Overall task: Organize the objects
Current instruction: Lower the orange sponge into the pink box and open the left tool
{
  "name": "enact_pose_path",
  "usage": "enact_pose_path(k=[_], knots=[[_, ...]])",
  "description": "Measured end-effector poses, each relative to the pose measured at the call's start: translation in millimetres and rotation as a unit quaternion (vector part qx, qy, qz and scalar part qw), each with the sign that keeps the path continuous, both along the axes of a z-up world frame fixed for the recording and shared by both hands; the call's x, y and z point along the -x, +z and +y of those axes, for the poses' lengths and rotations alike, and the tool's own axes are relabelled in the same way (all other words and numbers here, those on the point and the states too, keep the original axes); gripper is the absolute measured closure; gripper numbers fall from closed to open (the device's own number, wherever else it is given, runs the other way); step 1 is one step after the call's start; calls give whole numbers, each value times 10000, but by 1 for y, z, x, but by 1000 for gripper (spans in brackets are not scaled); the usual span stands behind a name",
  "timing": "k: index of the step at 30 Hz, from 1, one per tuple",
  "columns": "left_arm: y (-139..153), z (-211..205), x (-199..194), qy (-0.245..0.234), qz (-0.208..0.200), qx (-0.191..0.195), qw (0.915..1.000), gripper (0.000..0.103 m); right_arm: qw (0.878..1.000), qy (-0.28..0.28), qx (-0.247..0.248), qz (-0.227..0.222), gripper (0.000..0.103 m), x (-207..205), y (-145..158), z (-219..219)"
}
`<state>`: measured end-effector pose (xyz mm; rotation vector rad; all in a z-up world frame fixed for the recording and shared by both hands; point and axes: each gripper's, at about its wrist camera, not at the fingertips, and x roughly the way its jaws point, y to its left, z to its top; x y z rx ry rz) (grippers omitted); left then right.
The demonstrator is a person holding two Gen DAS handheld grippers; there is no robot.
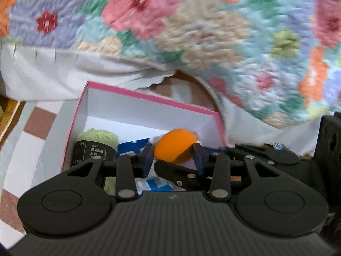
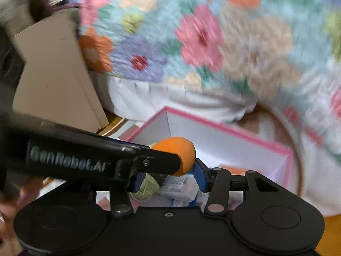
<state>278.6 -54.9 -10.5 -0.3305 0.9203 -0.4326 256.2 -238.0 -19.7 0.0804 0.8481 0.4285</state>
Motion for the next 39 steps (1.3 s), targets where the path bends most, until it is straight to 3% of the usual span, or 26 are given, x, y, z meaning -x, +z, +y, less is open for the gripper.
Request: enact_pose_path(k=[3,13,17,23,27,34,39], knots=[[-21,-1,-21,174,252,36,9995,65,9993,-165,-108,316,52,-20,-22,-1],[-75,-7,-54,322,619,-54,9975,65,9967,-353,108,722,52,-62,-73,5],[-81,-11,-57,260,572,-197,9978,65,9964,-316,243,753,52,-64,-81,9],[-89,-16,-57,231,501,-426,9976,62,9954,-383,68,876,51,-67,-88,3],[-87,-20,-52,316,385,-567,9971,64,9962,-401,126,761,52,-58,-87,5],[-55,-16,-26,141,-42,-869,9961,62,9979,-520,-227,317,48,-19,-59,-8],[-40,-8,-5,195,221,-1002,9945,59,9988,-462,-119,125,47,16,-44,-10]])
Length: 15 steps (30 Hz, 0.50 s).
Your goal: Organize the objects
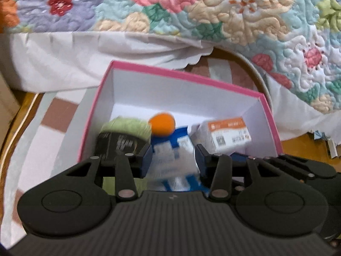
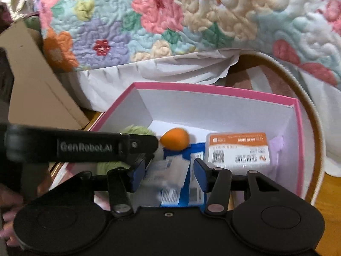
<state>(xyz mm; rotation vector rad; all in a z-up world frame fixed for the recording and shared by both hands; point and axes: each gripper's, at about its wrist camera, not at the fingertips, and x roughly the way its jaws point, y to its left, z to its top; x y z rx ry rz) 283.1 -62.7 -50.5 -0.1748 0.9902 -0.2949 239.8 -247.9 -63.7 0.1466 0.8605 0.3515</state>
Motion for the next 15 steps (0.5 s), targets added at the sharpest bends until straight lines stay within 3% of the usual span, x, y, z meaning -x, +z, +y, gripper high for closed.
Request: enact_pose_path(k=[5,8,15], knots=[[20,4,31,-138,-8,-292,9995,54,9996,125,184,-168,46,27,22,1],[36,8,54,-285,-164,-393,9987,47,9997,212,86,-17,39,42,33,-4],[73,16,101,-396,-337,-681,9963,37,9993,210,258,-165,31,90,72,-14]])
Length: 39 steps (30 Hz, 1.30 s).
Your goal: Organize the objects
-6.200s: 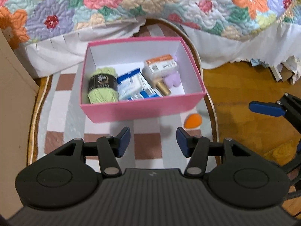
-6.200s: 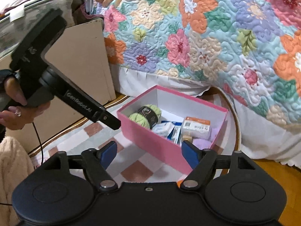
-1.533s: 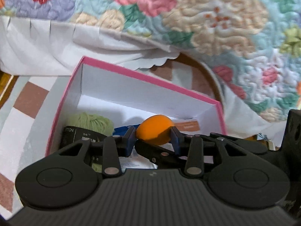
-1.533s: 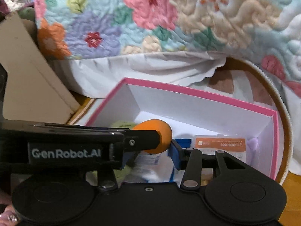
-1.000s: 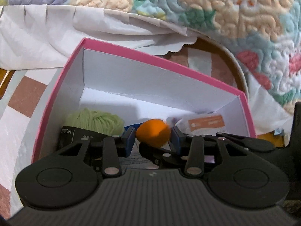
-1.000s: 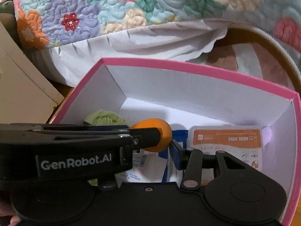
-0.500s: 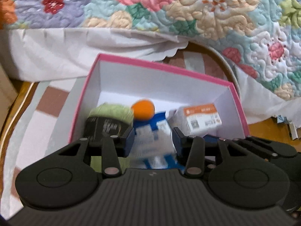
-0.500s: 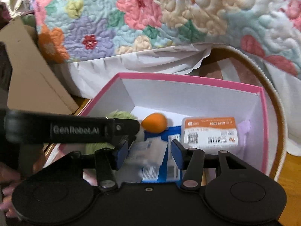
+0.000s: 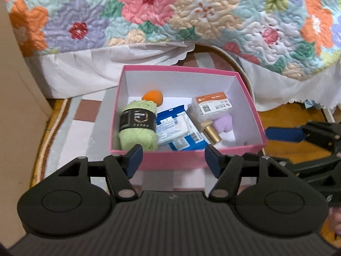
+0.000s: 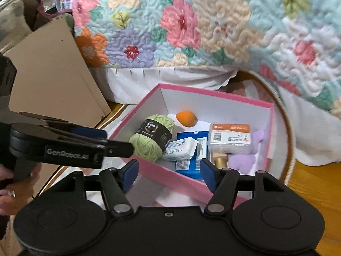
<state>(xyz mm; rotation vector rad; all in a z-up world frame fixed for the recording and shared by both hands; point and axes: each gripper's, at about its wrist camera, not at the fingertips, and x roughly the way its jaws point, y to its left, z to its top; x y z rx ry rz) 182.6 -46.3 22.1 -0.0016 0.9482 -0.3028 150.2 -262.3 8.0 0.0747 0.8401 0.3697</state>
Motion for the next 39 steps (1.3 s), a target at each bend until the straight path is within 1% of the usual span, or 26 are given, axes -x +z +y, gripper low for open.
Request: enact_pose_path(k=[2,5,10,12,13,15,16,17,18,19,22,25,29,30,35,39], knots=[[9,3,13,-3,-29,-109,9999,33,9999,-58,108,-54,27,12,9,-1],[20,8,32,26,-93,-262,9996,31,9995,-138,253,-101,26,27,16,0],[32,19,57,82,-67,-347,9993,26,9990,-364,261,-70,24,52,24,2],[34,24,65,106,-59,-348,9993,25,9985,-473,261,-87,20,62,27,3],[35,26,69,132,-37,-340,9993,23,9981,-556,259,-79,13,67,27,3],[34,29,75,142,-19,-305,9994,19,9967,-727,335,-135,12,77,28,6],[34,31,78,132,-5,-297,9995,19,9939,-927,534,-255,11,84,29,8],[33,31,81,119,-4,-303,9995,19,9909,-1097,717,-322,9,89,28,11],[32,32,83,114,8,-316,9994,17,9890,-1208,801,-289,7,91,28,12],[31,32,85,111,19,-329,9994,16,9887,-1272,766,-226,6,94,27,11],[28,31,90,97,31,-387,9992,13,9868,-1471,668,-110,5,99,25,6],[24,32,96,261,-22,-499,9984,8,9864,-1508,648,123,4,102,21,4],[22,31,103,220,16,-490,9986,5,9845,-1566,691,371,4,105,17,7],[22,30,105,214,12,-505,9985,4,9844,-1572,688,396,4,105,17,7],[22,31,110,217,103,-512,9984,4,9844,-1552,648,516,4,109,17,6],[22,32,112,265,140,-578,9979,4,9838,-1555,783,432,4,115,21,8]])
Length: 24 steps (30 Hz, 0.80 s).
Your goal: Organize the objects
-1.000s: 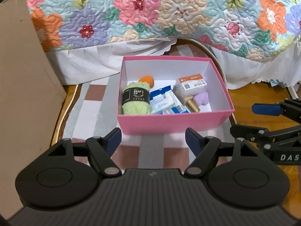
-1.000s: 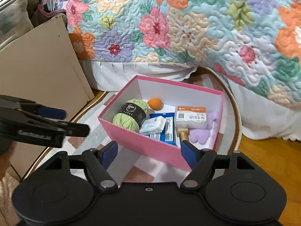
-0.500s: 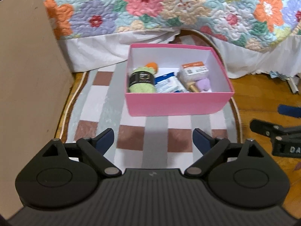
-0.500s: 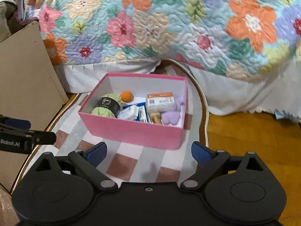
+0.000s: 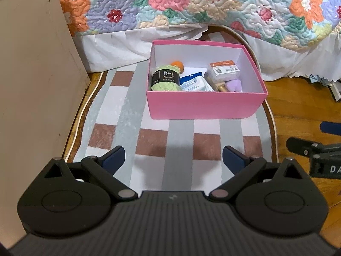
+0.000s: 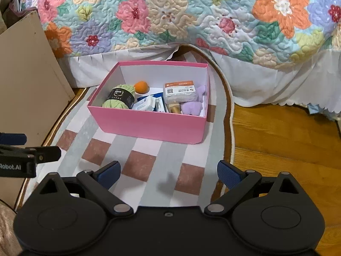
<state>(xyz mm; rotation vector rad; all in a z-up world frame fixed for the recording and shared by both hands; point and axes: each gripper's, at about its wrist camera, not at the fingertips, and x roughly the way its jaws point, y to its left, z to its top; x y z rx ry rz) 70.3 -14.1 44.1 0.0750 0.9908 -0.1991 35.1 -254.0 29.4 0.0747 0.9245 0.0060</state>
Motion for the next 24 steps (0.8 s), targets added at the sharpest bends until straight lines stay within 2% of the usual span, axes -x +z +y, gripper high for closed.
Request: enact_pose_path(k=[14,24], knots=[[-7,-7,1,69,308,-241,9992,4,10000,-16,-44,-61,4,7,-1,1],[-7,-4,4,216,385,-212,9988,4,9997,-67,-228,-42,4,13,3,0]])
